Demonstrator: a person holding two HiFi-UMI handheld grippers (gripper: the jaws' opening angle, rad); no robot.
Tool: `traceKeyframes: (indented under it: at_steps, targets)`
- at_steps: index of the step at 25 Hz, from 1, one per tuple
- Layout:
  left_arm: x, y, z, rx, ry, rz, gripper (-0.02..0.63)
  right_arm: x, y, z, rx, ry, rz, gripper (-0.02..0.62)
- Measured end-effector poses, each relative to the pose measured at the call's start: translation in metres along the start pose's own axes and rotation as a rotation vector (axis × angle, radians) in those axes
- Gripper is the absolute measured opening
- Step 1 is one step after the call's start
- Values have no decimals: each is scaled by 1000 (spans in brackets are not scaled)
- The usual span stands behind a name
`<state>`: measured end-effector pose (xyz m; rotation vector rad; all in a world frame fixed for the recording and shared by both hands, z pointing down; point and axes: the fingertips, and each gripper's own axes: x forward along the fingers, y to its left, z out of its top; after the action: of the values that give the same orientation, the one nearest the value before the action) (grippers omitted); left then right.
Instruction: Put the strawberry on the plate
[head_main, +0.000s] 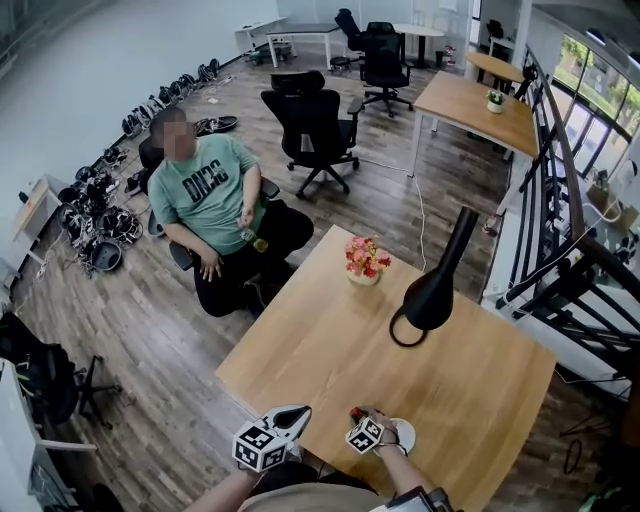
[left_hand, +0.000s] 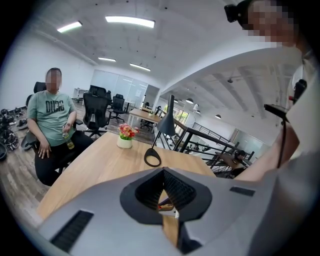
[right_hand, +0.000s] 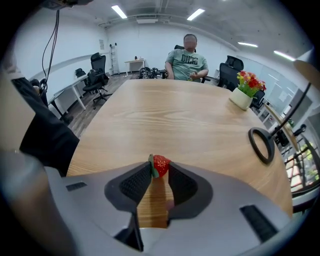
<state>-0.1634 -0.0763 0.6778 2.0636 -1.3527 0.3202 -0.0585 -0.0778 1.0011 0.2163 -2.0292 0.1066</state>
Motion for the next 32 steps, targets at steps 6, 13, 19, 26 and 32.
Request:
traceKeyframes:
  at_steps: [6, 13, 19, 26, 32]
  targets:
    - [2, -2, -2, -3, 6, -6, 3, -14, -2, 4, 52, -47, -15, 115]
    - [5, -10, 0, 7, 6, -33, 3, -62, -8, 25, 142, -171, -63, 115]
    - [7, -16, 4, 22, 5, -52, 3, -112, -22, 48, 204, -298, -128, 115]
    - [14, -28, 10, 32, -10, -72, 3, -179, -44, 70, 240, -433, -206, 115]
    - [22, -42, 20, 29, -37, -94, 3, -244, -64, 90, 255, -516, -274, 115]
